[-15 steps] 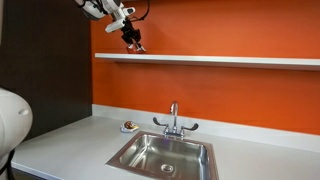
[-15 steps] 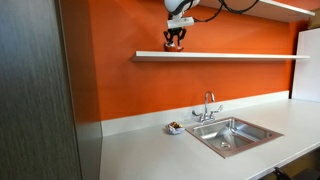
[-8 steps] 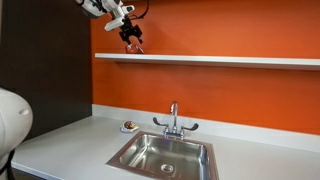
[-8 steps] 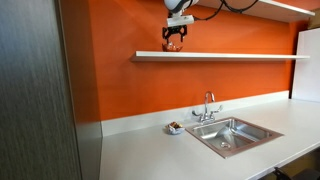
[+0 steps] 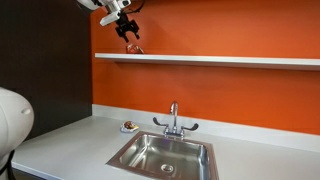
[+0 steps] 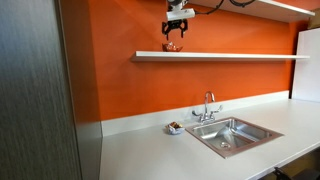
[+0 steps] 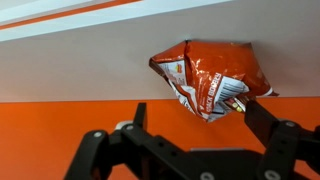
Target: Put the packet on the shelf
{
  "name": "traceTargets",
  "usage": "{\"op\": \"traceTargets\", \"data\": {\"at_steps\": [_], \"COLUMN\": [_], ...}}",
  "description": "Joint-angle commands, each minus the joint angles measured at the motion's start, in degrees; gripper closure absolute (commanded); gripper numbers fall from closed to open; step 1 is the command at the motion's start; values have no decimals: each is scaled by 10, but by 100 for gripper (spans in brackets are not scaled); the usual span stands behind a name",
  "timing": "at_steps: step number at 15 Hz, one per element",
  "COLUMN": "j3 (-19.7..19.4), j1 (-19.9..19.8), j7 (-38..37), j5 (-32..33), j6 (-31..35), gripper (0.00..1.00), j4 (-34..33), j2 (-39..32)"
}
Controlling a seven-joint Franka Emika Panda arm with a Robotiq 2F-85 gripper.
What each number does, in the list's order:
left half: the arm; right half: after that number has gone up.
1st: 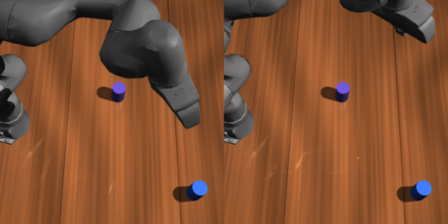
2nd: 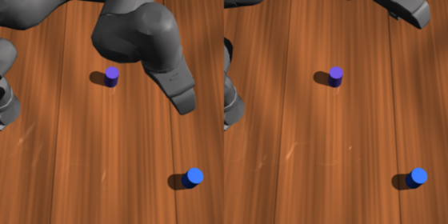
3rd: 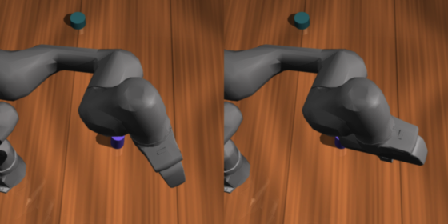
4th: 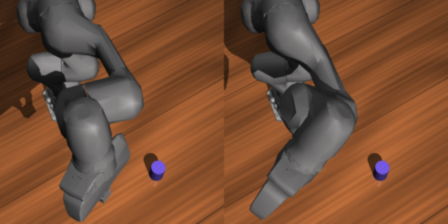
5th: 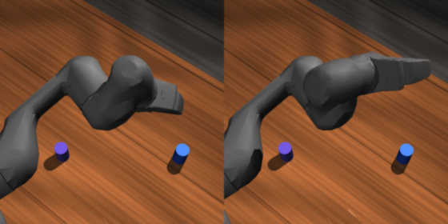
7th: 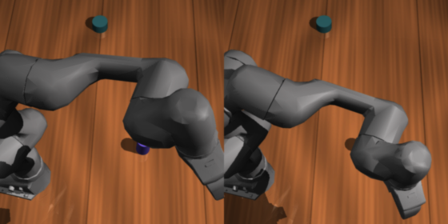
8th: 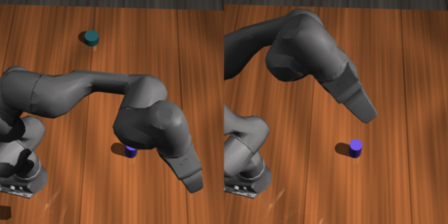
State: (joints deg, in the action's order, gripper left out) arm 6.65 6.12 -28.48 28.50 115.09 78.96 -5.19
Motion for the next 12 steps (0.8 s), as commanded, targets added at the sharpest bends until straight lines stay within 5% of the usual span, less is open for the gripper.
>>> {"op": "traceTargets", "data": {"at_steps": [1, 12], "j3": [3, 15], "j1": [6, 0], "j7": [-19, -35], "j5": [10, -16], "j6": [-18, -49], "gripper": [0, 0], "j4": [41, 185], "j2": [44, 175]}}
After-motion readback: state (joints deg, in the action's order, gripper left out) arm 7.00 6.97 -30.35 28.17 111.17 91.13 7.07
